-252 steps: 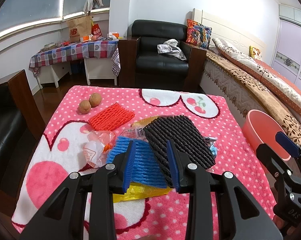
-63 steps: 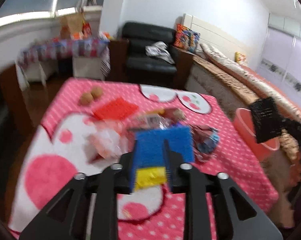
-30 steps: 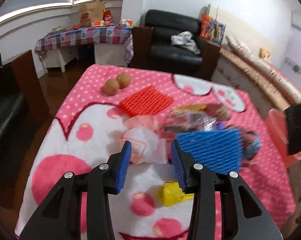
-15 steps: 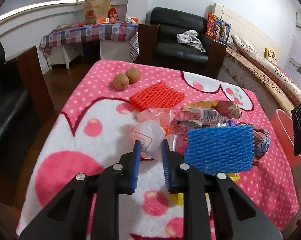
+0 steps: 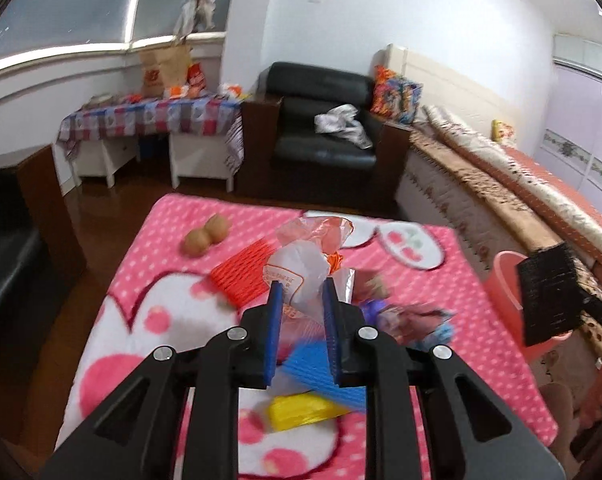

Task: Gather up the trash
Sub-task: 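Grasp the clear plastic bag with the left tool while the right tool holds the black net, then carry the plastic bag over the bucket and open the left tool while right carries the net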

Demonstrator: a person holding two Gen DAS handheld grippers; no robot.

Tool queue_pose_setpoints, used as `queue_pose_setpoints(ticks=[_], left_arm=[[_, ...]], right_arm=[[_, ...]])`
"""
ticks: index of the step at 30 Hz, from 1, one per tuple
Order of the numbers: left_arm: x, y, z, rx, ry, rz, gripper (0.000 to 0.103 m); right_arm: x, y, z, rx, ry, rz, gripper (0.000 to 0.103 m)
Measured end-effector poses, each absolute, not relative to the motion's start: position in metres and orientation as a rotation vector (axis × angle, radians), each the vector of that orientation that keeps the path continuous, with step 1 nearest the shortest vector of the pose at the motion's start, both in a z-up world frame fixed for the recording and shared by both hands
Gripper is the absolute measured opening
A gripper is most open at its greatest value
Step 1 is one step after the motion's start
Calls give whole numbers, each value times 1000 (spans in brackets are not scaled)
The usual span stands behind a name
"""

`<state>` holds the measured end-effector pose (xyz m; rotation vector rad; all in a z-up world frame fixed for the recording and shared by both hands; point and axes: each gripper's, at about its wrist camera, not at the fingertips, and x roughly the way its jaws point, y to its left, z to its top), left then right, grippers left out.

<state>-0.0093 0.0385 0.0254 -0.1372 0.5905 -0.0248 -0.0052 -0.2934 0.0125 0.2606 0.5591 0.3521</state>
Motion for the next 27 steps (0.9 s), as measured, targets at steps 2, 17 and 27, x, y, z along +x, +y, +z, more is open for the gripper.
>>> queue_pose_setpoints(ticks=[2,17,27], left_arm=[[-8,28,31,-134,575,-59,20],[19,-87,53,-89,523,-349,20],[39,-154,48,-60,532,-471,20]], right_arm=[[-8,-296,13,264,554,349,13],[-20,-342,19,304,509,252,13],[-21,-389,22,326,474,132,13]])
